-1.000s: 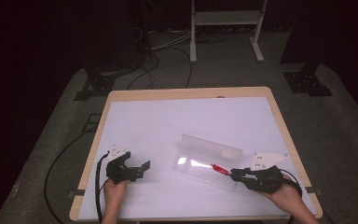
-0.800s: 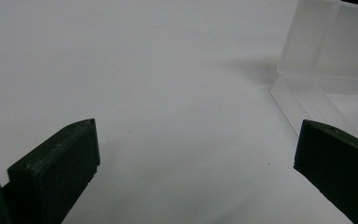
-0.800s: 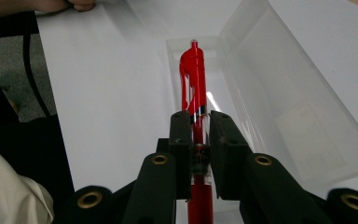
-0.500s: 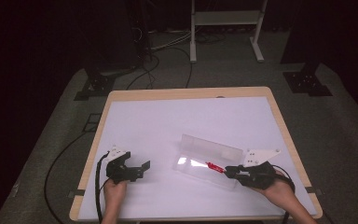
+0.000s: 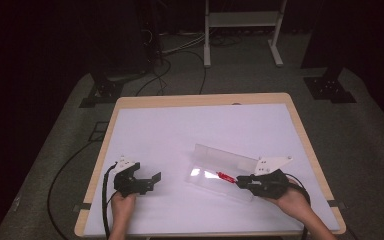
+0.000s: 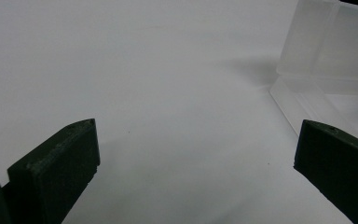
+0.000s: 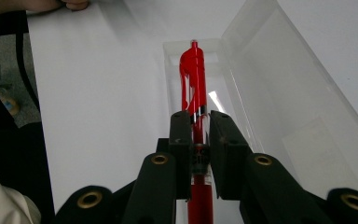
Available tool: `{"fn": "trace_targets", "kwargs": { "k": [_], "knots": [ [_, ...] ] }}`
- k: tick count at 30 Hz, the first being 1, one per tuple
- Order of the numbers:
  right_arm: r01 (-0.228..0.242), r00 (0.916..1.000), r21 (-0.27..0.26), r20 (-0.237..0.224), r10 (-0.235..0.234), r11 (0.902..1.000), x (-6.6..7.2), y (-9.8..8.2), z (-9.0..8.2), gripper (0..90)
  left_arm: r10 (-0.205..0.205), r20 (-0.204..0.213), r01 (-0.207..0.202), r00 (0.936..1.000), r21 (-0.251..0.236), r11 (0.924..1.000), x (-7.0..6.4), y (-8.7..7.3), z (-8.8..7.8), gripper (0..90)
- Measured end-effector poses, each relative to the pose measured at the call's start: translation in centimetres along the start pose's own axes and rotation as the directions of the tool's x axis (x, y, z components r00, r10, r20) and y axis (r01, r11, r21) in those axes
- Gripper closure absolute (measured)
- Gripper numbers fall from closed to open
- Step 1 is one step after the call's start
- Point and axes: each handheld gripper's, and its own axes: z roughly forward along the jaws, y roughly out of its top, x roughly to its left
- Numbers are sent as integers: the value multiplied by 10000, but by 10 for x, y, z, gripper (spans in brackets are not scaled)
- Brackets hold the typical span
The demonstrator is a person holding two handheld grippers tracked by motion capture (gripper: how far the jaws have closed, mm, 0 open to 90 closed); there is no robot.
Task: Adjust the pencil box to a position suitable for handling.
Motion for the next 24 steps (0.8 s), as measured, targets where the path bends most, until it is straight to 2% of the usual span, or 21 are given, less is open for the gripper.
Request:
{"fn": "trace_targets", "kwargs": {
  "k": [24],
  "knots": [
    [-82,9999,451,-78,86,9989,-13,2,35,791,-18,12,18,10000,-7,10000,0,0,0,0]
  ]
}}
